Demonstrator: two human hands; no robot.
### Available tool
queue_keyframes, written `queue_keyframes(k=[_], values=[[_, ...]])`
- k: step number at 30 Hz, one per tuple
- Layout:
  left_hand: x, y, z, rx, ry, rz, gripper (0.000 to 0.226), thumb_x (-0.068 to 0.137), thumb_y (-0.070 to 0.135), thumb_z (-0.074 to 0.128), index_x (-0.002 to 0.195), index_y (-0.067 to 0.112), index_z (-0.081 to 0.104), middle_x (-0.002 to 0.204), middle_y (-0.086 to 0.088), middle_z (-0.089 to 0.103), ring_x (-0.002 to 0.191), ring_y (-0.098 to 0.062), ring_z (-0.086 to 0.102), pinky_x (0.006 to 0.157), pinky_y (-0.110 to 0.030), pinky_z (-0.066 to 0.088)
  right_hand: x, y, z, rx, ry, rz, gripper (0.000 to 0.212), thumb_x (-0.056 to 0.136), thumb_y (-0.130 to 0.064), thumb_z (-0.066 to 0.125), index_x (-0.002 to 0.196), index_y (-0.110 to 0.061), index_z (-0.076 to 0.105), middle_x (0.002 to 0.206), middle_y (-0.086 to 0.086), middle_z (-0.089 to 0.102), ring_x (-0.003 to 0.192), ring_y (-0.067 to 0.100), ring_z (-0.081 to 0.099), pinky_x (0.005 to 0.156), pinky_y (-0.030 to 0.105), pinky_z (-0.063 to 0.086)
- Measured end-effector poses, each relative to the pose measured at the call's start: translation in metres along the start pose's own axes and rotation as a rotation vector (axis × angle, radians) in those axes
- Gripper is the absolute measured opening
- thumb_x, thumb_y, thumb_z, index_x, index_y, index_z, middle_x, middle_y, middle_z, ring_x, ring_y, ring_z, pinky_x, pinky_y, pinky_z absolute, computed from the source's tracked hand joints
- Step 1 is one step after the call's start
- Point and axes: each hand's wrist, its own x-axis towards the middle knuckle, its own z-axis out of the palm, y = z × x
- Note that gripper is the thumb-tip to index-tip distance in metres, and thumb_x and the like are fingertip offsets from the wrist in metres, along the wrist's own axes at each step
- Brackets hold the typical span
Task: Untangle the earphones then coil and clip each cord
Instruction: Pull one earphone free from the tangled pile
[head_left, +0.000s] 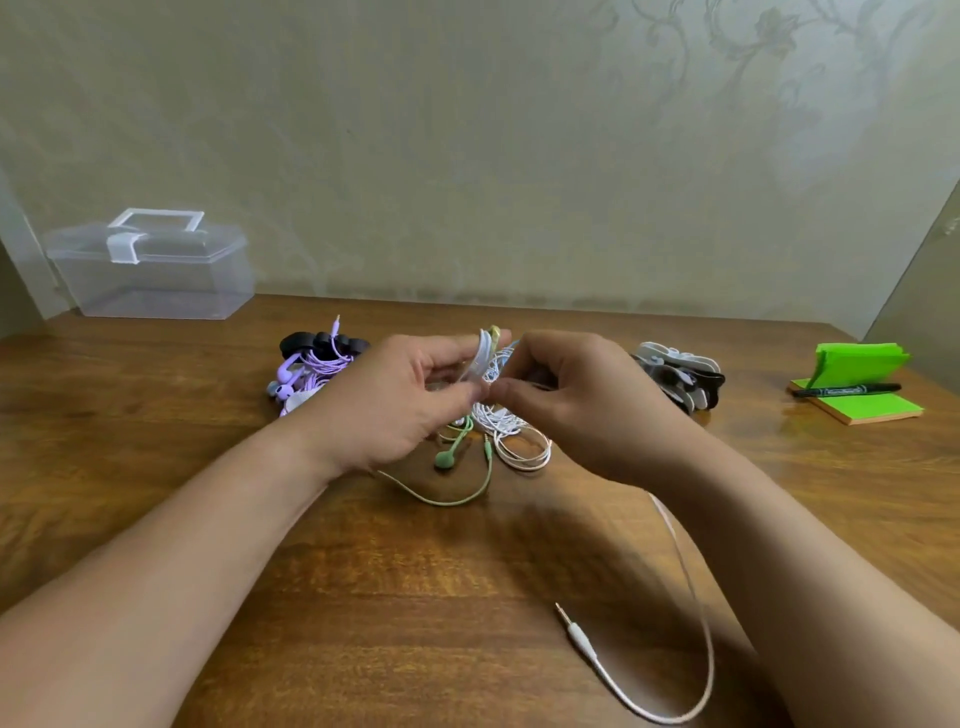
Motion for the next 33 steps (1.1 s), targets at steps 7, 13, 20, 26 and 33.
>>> queue_keyframes(k=[7, 13, 20, 26, 33], values=[[-0.006, 0.010, -0.001, 0.019, -0.290, -0.077, 0.020, 0.102, 0.018, 0.063, 0.119, 0.022, 0.072, 0.092, 0.008, 0.076, 0.076, 0.004, 0.063, 0.064, -0.012, 0.047, 0.005, 0.008, -0.010, 0.455, 0.027, -0.008, 0.008, 0.101, -0.005, 0.065, 0.105, -0.009, 0.069, 0.081, -0.010, 0.069, 0.064, 0.000, 0.058, 0.060, 0.014, 0.043], [-0.013, 0.020, -0.009, -0.554, -0.342, -0.064, 0.042, 0.094, 0.018, 0.066, 0.135, 0.026, 0.068, 0.102, -0.014, 0.076, 0.064, -0.012, 0.060, 0.051, -0.023, 0.048, 0.005, 0.015, 0.000, 0.903, -0.137, 0.109, 0.009, 0.094, -0.020, 0.065, 0.096, -0.013, 0.070, 0.065, 0.000, 0.049, 0.053, 0.009, 0.030, 0.049, 0.023, 0.023], [0.000, 0.009, -0.007, -0.301, 0.100, -0.056, 0.046, 0.104, 0.010, 0.055, 0.148, 0.023, 0.053, 0.109, -0.012, 0.077, 0.045, 0.002, 0.054, 0.054, -0.025, 0.047, -0.001, 0.000, 0.022, 0.375, -0.206, 0.161, 0.023, 0.108, -0.027, 0.058, 0.111, -0.009, 0.071, 0.072, -0.006, 0.059, 0.050, 0.004, 0.042, 0.049, 0.021, 0.035], [0.000, -0.005, -0.006, 0.051, 0.076, -0.037, 0.051, 0.102, 0.019, 0.065, 0.147, 0.038, 0.053, 0.119, 0.009, 0.076, 0.105, 0.001, 0.065, 0.071, -0.012, 0.051, -0.001, -0.006, 0.005, 0.272, -0.256, 0.206, 0.028, 0.104, -0.034, 0.063, 0.093, -0.010, 0.072, 0.068, -0.001, 0.062, 0.045, 0.012, 0.049, 0.045, 0.026, 0.043], [-0.005, -0.002, -0.008, 0.236, -0.225, -0.078, 0.022, 0.102, 0.036, 0.063, 0.122, 0.035, 0.070, 0.105, -0.002, 0.077, 0.101, -0.033, 0.072, 0.095, -0.059, 0.054, 0.002, 0.002, -0.013, 0.207, -0.055, 0.068, 0.008, 0.101, -0.023, 0.069, 0.093, -0.021, 0.070, 0.072, -0.008, 0.066, 0.054, 0.002, 0.055, 0.054, 0.022, 0.044]])
